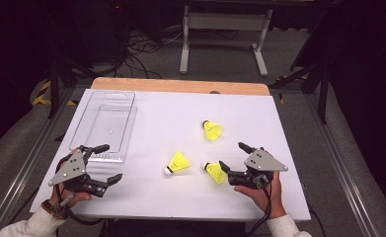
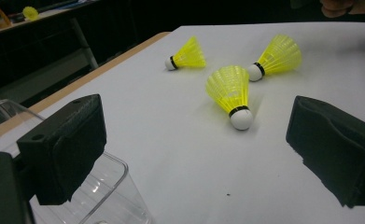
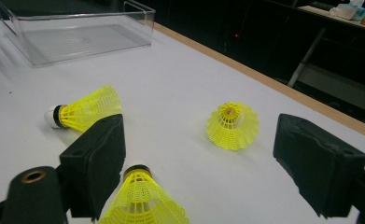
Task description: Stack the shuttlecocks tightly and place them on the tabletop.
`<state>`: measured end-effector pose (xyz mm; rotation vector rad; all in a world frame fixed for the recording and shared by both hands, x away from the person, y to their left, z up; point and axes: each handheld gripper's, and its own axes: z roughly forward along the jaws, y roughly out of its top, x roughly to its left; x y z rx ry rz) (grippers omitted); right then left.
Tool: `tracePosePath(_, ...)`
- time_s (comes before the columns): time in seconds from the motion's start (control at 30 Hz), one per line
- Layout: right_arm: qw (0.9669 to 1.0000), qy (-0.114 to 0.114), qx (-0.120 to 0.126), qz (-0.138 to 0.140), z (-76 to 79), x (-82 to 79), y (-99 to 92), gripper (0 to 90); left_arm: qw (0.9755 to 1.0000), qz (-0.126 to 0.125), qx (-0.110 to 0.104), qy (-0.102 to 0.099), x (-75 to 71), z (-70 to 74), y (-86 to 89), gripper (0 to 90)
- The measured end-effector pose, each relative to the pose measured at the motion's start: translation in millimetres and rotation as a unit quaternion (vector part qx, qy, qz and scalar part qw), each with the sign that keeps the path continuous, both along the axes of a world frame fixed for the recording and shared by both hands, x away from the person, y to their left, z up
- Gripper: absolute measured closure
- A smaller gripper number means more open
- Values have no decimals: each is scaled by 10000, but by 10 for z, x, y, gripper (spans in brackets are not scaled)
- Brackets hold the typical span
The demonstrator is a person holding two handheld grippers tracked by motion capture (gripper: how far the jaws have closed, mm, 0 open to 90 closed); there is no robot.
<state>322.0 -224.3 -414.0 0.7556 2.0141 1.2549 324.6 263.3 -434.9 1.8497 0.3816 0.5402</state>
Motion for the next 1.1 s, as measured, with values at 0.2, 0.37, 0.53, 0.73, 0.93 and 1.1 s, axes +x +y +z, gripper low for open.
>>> tracePosePath(0.2, 9996, 175, -59, 226, 52, 18, 39, 222, 9998, -9, 169, 78, 0, -42, 28, 57)
tracePosePath(0.37, 9983, 397, -94, 410, 69, 53, 82, 243, 9996, 32, 238, 133, 8, -65, 51, 55)
tracePosePath(0.53, 9959, 630, -342, 549, 136, 90, 225, 250, 9995, 32, 269, 145, -14, -66, 67, 55)
tracePosePath(0.73, 9883, 1105, -577, 879, 149, 224, 463, 256, 9993, 8, 312, 207, -11, -82, 67, 56)
tracePosePath(0.93, 9710, 1676, -1086, 1316, 110, 411, 807, 271, 9990, -28, 387, 222, -19, -89, 55, 56)
tracePosePath(1.1, 9586, 1955, -1575, 1345, 25, 572, 1034, 271, 9990, -24, 378, 237, -20, -95, 69, 56)
